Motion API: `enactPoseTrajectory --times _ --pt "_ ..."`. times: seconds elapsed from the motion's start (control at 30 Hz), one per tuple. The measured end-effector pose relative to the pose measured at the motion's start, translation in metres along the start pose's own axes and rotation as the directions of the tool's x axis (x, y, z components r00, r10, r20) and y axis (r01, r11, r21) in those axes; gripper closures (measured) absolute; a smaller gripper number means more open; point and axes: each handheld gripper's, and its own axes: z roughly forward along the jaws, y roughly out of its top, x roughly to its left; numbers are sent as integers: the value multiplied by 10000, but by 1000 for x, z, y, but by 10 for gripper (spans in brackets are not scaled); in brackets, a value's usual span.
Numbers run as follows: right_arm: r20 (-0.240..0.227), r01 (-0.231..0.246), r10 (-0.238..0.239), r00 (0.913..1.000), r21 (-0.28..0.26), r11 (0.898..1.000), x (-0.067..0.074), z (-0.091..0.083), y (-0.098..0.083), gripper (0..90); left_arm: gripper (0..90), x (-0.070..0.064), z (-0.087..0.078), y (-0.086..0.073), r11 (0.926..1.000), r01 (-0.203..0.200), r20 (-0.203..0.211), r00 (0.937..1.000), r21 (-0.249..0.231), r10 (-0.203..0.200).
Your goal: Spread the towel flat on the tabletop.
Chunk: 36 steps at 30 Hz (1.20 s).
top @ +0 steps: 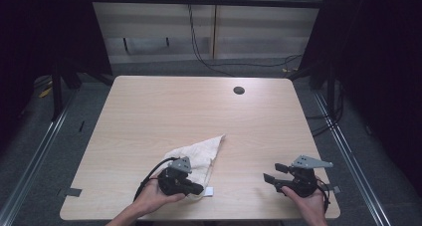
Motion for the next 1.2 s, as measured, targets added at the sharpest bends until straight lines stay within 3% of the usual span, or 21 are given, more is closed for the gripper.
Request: enactPoseTrajectory --times 0.1,0.23,0.27,0.3,0.33,0.37,0.43,0.47,0.57,0.6,0.63,0.67,0.73,0.8,0.83,0.9,1.07,1.1,1.2 --pt "-67 -31 30 10000 -26 10000 -1 2 0 343 872 3 -8 6 9981 236 15 9997 -574 -235" --pt "-245 45 -46 9997 -25 10000 3 5 2 339 874 3 -27 16 9921 46 -267 9996 -1254 -80" --pt "-326 166 -167 9993 -49 9999 4 6 3 339 874 0 -41 18 9808 -98 -556 9985 -1946 -11" --pt "-326 166 -167 9993 -49 9999 4 6 3 339 874 0 -41 18 9808 -98 -556 9985 -1946 -11" --pt "-343 155 -156 9993 -33 9999 5 7 4 339 874 -2 -55 19 9684 -228 -843 9964 -2483 18" --pt "-324 174 -174 9993 8 9998 6 8 5 339 874 -2 -61 19 9631 -252 -1007 9949 -2681 -20" --pt "-375 198 -198 9991 -4 9998 6 8 7 339 874 -1 -67 18 9588 -217 -1143 9934 -2831 -112" --pt "-526 287 -288 9982 -15 9996 10 9 10 339 874 2 -76 14 9514 -154 -1477 9885 -3076 -317" --pt "-601 442 -444 9972 -38 9990 14 11 14 340 874 3 -84 9 9490 -102 -1736 9837 -3151 -471" --pt "-681 540 -544 9962 -74 9985 17 14 18 341 874 5 -92 2 9379 -142 -1975 9786 -3467 -582" --pt "-681 540 -544 9962 -74 9985 17 14 18 341 874 5 -92 2 9379 -142 -1975 9786 -3467 -582" --pt "-725 584 -588 9956 -74 9983 18 19 22 342 874 7 -98 -7 9255 23 -2043 9751 -3787 -860" --pt "-618 612 -617 9962 -101 9981 21 23 25 343 874 10 -102 -14 9272 120 -2304 9674 -3744 -1055" --pt "-733 673 -678 9950 -98 9977 24 27 28 344 874 12 -107 -20 9322 226 -2389 9641 -3613 -1160" --pt "-733 673 -678 9950 -98 9977 24 27 28 344 874 12 -107 -20 9322 226 -2389 9641 -3613 -1160" --pt "-911 887 -895 9918 -133 9960 29 31 34 344 874 12 -116 -30 9286 331 -2542 9576 -3697 -1353" --pt "-984 1068 -1073 9893 -107 9942 29 44 44 334 874 11 -124 -43 9314 385 -2774 9494 -3619 -1471" --pt "-967 1116 -1117 9890 -63 9937 28 48 47 334 874 11 -126 -48 9383 385 -2958 9439 -3436 -1471" --pt "-990 1062 -1061 9894 -44 9943 23 61 58 340 874 17 -127 -52 9467 520 -3216 9334 -3178 -1592"
